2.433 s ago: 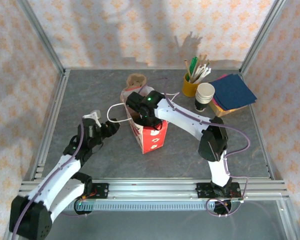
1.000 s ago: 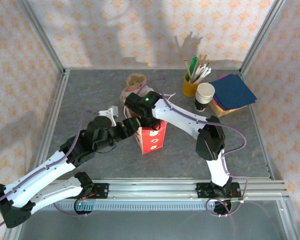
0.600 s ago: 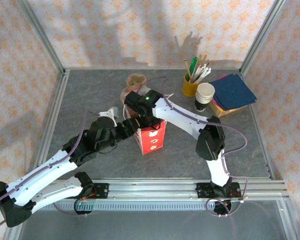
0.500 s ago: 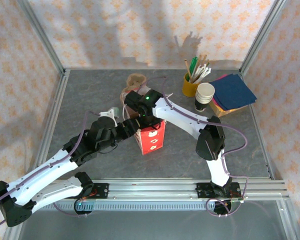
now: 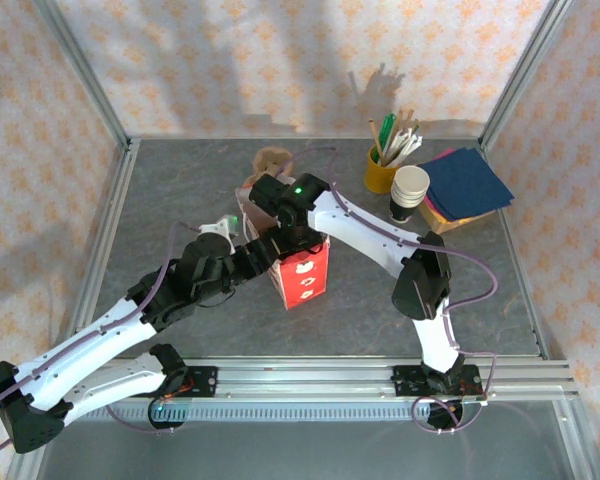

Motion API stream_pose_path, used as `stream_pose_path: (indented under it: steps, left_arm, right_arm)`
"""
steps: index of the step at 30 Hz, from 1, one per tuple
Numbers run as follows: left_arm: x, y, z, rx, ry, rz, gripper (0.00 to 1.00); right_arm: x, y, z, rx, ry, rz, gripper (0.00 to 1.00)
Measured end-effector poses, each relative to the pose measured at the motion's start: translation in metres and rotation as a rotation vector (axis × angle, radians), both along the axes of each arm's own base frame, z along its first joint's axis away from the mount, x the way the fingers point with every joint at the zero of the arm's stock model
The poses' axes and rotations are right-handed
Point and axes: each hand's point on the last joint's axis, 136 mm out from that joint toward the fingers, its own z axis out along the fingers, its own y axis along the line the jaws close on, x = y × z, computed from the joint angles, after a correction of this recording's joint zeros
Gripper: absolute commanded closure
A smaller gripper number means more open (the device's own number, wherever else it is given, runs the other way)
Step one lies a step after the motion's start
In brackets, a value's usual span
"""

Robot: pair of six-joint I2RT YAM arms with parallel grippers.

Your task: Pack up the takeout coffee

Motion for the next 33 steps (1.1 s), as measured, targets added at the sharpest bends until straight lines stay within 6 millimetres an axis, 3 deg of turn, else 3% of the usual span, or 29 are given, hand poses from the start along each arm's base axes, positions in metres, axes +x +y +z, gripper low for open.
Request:
stream_pose_path:
  steps: [19,33]
  left_arm:
    - [0.000,0.001,-0.004,0.013,0.012,0.002,0.40]
    - [-0.001,0.002,-0.008,0.039,0.031,0.004,0.40]
  right_arm:
    - [0.002,0.000,0.001,0.003,-0.011,-0.008,0.19]
    - [0.008,-0.001,0.022,0.051,-0.066,-0.022,0.18]
